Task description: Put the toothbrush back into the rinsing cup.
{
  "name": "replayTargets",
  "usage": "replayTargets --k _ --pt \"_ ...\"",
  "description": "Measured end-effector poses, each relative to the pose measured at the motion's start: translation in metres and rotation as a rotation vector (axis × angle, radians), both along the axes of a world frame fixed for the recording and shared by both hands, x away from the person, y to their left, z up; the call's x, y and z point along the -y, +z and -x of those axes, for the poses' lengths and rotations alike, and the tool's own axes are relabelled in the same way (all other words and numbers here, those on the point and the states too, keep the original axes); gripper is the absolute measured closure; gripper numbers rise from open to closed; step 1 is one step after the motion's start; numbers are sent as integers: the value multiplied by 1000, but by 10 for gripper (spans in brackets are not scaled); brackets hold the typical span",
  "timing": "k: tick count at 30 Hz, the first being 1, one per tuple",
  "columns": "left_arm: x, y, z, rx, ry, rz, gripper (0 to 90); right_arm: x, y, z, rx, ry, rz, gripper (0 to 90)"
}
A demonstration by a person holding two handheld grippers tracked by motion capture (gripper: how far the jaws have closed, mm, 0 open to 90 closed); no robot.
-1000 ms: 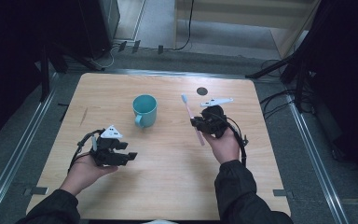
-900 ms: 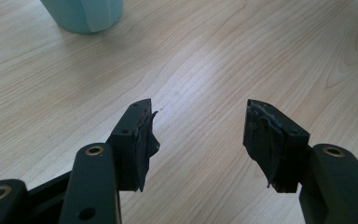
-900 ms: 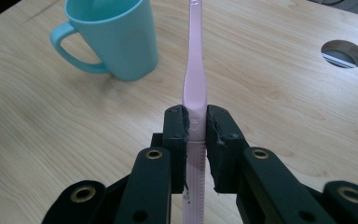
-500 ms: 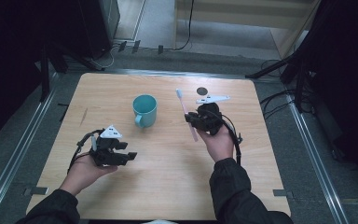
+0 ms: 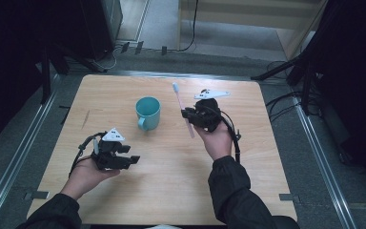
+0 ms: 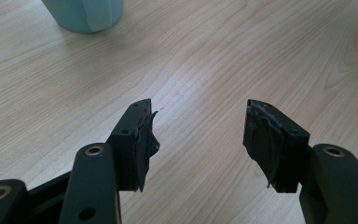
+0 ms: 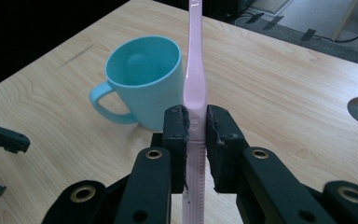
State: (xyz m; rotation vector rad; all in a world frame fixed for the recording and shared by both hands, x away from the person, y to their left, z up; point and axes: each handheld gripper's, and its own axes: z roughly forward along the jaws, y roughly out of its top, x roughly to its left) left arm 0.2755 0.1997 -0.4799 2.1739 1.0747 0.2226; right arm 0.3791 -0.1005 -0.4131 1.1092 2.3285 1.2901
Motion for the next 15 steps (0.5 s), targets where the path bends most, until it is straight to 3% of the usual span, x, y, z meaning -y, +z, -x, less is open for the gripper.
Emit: replayTargets --k 15 --pt "0 0 0 -1 -3 1 427 -12 7 -9 21 5 -33 791"
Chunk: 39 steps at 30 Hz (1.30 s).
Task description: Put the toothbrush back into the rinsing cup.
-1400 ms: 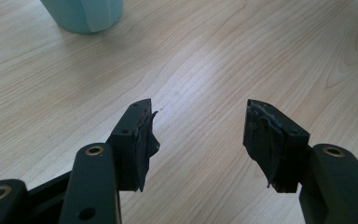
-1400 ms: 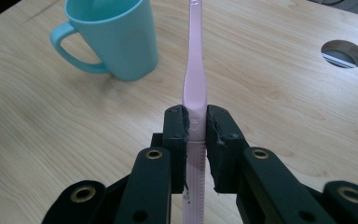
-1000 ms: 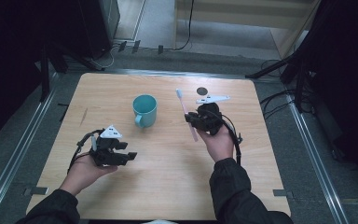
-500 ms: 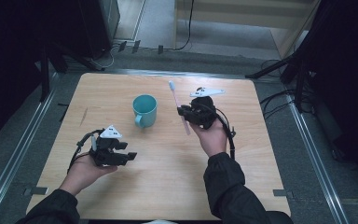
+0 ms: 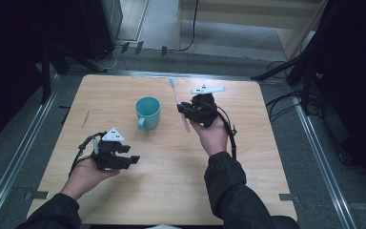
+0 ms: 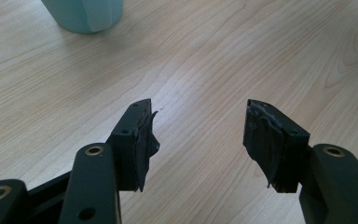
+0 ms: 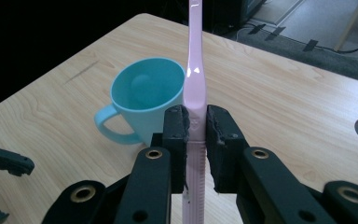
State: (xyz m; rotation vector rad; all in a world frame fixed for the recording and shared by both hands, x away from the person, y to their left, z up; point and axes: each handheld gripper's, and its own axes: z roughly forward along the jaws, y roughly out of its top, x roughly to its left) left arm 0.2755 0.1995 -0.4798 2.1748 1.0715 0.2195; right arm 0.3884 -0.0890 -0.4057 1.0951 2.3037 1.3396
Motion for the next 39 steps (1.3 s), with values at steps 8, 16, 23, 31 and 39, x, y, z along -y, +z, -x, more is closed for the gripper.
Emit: replayTargets --k 8,16,23,31,39 --pt "-1 0 0 -1 2 5 427 -12 8 -7 25 23 -7 791" --pt "-1 0 0 -3 -2 9 427 -25 10 -12 53 39 -31 791" --pt "-1 0 0 -3 -2 10 427 -34 12 -16 69 44 -70 791" --pt "-1 0 -1 -8 -6 12 427 -42 14 -22 82 50 -106 791" --pt "-2 -1 -2 -8 1 15 427 -48 17 -28 94 54 -134 791"
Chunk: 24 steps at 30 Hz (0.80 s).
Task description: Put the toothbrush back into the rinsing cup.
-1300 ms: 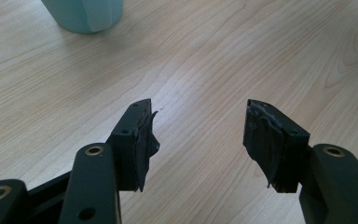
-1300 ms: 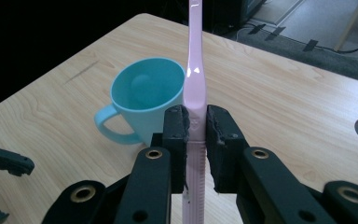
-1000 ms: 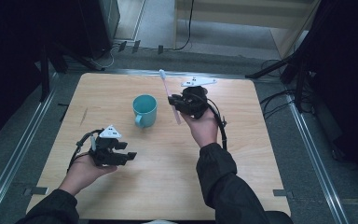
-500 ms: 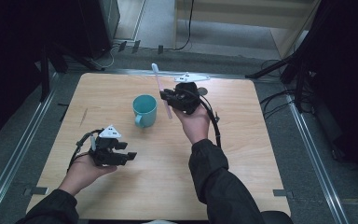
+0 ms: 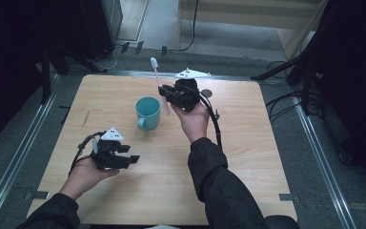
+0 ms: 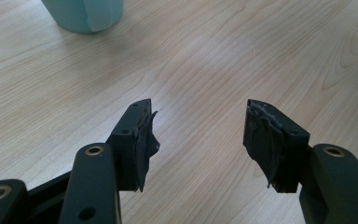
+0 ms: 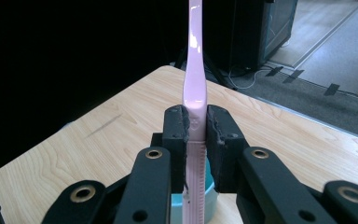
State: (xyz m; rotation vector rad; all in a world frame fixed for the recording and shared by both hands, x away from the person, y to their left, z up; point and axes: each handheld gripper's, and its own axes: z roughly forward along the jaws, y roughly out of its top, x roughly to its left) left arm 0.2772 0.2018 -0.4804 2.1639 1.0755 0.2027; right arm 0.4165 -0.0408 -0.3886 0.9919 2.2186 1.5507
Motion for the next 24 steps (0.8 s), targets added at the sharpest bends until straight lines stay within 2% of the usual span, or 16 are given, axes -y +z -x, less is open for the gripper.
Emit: replayTargets --k 7,24 --pt "-3 0 3 -1 4 0 426 -4 4 -6 21 -4 -13 791" --pt "-15 0 13 -1 52 8 426 -27 2 -22 19 9 -54 790"
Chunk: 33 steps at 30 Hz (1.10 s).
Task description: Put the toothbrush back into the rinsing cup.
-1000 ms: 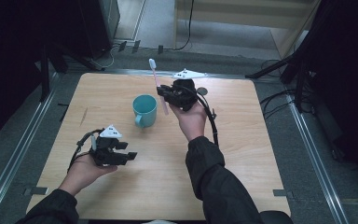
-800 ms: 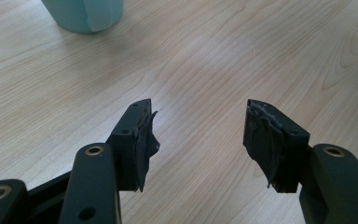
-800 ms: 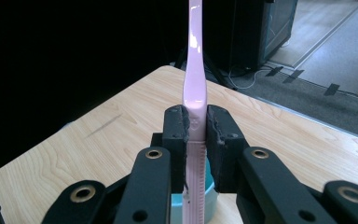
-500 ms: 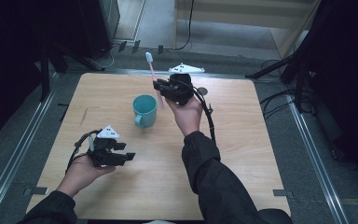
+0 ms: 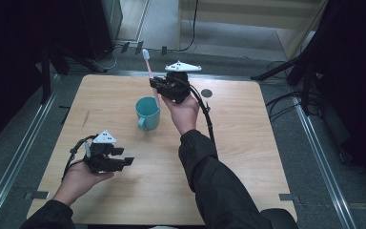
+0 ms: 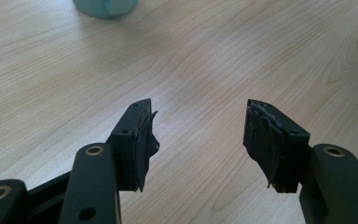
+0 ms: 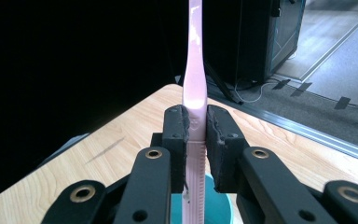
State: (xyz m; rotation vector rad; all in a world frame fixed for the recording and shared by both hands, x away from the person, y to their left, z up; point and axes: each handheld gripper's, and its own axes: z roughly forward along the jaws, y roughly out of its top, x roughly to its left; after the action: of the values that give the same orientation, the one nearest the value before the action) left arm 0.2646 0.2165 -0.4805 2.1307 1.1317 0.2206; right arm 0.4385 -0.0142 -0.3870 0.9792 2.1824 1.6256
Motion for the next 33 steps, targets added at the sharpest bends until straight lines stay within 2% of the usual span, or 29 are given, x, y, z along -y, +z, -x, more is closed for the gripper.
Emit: replayTargets --k 16,26,29,33 --pt "-1 0 -2 2 -4 3 426 -20 -22 -13 -37 -1 -7 790" --pt "-2 0 -1 3 -2 3 426 -27 -33 -12 -47 12 7 789" --pt "-2 0 -1 3 -1 3 426 -29 -37 -11 -46 27 41 789" --pt "-2 0 -1 4 0 2 426 -30 -44 -8 -47 34 40 789"
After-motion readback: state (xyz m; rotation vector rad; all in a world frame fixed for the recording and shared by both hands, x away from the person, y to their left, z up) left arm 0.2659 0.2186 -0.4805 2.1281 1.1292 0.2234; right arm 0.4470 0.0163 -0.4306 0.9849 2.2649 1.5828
